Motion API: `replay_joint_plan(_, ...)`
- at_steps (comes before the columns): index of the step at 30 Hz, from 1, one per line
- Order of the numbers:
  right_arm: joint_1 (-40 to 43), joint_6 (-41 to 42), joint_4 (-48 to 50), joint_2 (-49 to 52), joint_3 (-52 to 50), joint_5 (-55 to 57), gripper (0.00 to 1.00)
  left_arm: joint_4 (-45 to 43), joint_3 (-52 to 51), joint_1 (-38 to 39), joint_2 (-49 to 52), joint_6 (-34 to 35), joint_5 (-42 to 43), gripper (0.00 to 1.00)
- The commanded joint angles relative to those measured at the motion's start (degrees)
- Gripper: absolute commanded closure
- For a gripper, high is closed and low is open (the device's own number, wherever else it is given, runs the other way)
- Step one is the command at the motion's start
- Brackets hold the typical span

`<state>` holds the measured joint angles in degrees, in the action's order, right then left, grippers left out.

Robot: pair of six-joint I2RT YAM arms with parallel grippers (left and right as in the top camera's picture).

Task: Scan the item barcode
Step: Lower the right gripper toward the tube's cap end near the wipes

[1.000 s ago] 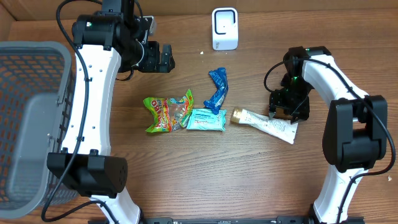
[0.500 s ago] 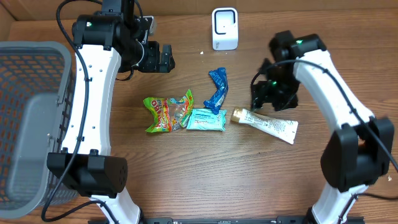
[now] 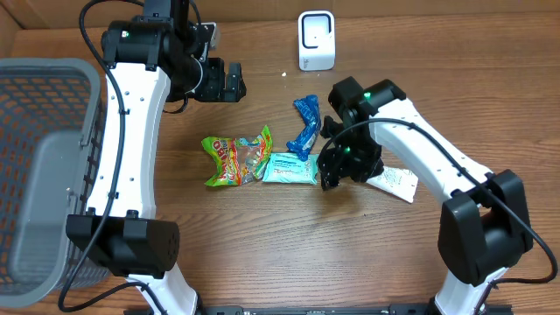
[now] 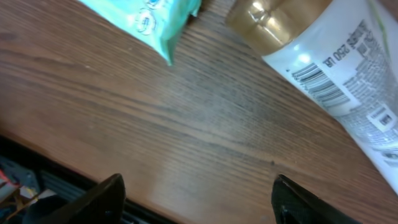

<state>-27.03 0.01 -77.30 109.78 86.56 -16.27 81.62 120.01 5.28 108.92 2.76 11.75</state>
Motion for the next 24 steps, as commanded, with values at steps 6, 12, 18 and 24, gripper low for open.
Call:
replay_joint_plan(6, 0.09, -0.26, 10.47, -0.33, -5.25, -0.31, 0.28, 0.0, 0.96, 0.37, -0.26, -1.09, -0.17, 0.0)
replay_joint_plan(12, 0.81, 3.91, 17.2, -0.31, -5.22, 6.86, 0.28, 0.0, 0.96, 0.37, -0.26, -1.09, -0.17, 0.0)
replay_joint_plan(18, 4.76, 4.72, 22.51, -0.31, -5.16, 8.72, 0.28, 0.0, 0.96, 0.37, -0.26, -1.09, -0.2, 0.0)
replay_joint_plan(24, 10.38, 6.19, 27.15, -0.31, -5.07, 7.93, 0.28, 0.0, 0.96, 0.37, -0.26, -1.09, -0.17, 0.0)
